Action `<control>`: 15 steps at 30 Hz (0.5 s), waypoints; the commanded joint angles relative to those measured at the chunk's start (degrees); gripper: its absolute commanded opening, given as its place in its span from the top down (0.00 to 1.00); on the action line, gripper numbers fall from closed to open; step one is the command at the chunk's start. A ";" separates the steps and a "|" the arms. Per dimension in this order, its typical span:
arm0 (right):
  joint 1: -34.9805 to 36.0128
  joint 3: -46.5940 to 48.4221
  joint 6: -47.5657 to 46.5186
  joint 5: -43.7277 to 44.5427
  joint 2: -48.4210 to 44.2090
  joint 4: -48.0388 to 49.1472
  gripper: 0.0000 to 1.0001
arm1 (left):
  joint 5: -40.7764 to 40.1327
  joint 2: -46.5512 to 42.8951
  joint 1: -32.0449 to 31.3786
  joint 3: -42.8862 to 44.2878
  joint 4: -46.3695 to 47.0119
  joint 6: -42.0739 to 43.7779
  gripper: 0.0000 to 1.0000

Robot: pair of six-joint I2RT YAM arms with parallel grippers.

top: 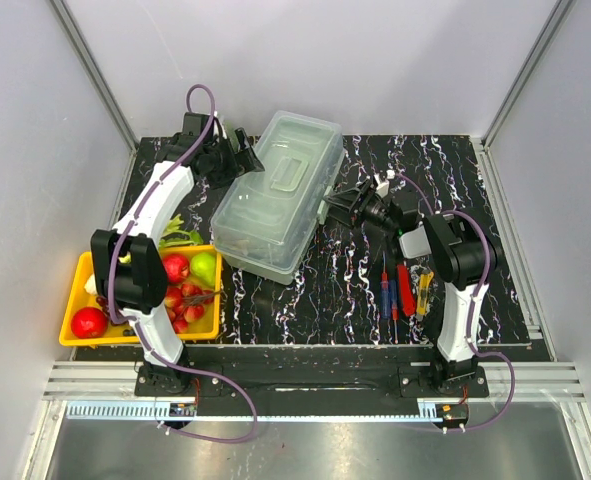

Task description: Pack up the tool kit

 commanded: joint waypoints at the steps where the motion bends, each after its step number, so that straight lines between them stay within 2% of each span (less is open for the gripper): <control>1: 0.84 3.57 -0.68 -6.84 -5.80 22.36 0.46 | -2.55 -1.81 0.17 1.24 -5.23 2.83 0.01; 2: 0.84 3.66 0.02 -6.15 -5.80 22.36 0.46 | -2.46 -2.25 0.09 1.24 -5.32 2.92 0.01; 5: 0.92 4.45 4.67 -2.99 -4.93 22.36 0.36 | -2.46 -3.31 0.00 1.33 -5.14 3.01 0.01; 7: 1.01 4.10 7.57 0.52 -4.40 22.36 0.23 | -2.46 -3.57 -0.09 1.24 -5.14 3.27 0.01; 9: 0.92 4.10 9.34 1.85 -4.05 22.36 0.16 | -2.28 -3.57 -0.18 0.89 -5.14 3.28 0.01; 15: 1.01 2.96 8.64 3.35 -5.45 22.27 0.07 | -2.46 -3.40 -0.79 0.88 -5.14 4.15 0.01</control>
